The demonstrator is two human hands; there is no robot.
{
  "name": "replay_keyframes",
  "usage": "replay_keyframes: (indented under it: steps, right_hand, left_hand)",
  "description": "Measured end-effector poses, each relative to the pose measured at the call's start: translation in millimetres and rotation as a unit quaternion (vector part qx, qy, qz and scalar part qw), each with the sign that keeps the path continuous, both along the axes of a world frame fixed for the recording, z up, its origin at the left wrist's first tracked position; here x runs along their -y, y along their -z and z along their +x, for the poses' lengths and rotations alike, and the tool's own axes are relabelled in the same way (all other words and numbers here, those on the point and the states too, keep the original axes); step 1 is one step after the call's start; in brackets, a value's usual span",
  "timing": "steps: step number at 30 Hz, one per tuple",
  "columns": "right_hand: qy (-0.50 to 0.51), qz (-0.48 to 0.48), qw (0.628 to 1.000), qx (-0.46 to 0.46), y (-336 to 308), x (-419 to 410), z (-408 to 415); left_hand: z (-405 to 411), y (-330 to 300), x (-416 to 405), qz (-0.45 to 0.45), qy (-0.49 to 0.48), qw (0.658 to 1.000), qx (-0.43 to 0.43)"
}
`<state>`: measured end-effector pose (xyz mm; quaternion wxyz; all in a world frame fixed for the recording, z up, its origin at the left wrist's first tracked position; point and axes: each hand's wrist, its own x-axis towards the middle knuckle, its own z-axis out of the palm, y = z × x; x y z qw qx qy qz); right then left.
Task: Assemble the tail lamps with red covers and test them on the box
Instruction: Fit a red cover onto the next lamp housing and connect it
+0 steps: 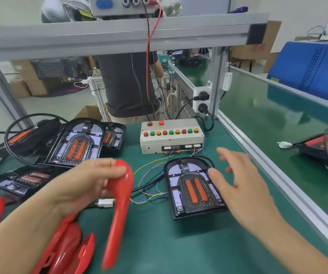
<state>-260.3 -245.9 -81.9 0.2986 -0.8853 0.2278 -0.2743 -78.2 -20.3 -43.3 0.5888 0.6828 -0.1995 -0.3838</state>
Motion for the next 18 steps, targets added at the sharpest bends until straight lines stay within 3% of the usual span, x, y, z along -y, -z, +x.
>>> replay_keyframes:
  steps: [2, 4, 9, 10, 12, 14, 16, 18]
  right_hand:
    - [-0.096, 0.029, 0.995, 0.026, -10.7, -22.3, -0.3]
    - [-0.175, 0.055, 0.983, -0.01, -14.1, -41.6, 1.1]
    - [-0.152, -0.021, 0.988, -0.029, -11.7, -35.9, -2.8]
    - [-0.137, -0.037, 0.989, -0.028, -14.3, -29.9, -5.1]
    - [-0.102, -0.054, 0.992, -0.048, -20.1, -14.1, -7.6]
    - [-0.059, -0.041, 0.992, -0.106, -24.3, 3.2, -7.8]
    - [-0.035, -0.04, 0.983, -0.174, -24.5, 14.3, -6.7]
    - [-0.038, -0.054, 0.974, -0.218, -20.4, 17.5, -4.4]
  left_hand:
    - [2.1, -8.2, 25.6, -0.071, -0.037, 0.996, -0.033]
    - [-2.8, -9.0, 55.4, -0.119, -0.049, 0.988, -0.082]
    - [-16.2, 0.2, 104.3, -0.162, -0.06, 0.971, -0.168]
    - [-14.5, 3.5, 109.4, -0.144, -0.064, 0.978, -0.136]
    - [-3.3, 12.9, 116.9, -0.027, -0.102, 0.993, 0.046]
    - [11.3, 24.1, 120.4, 0.105, -0.133, 0.956, 0.24]
    - [16.8, 32.4, 125.2, 0.195, -0.062, 0.942, 0.265]
    - [15.2, 39.0, 132.0, 0.23, -0.004, 0.955, 0.185]
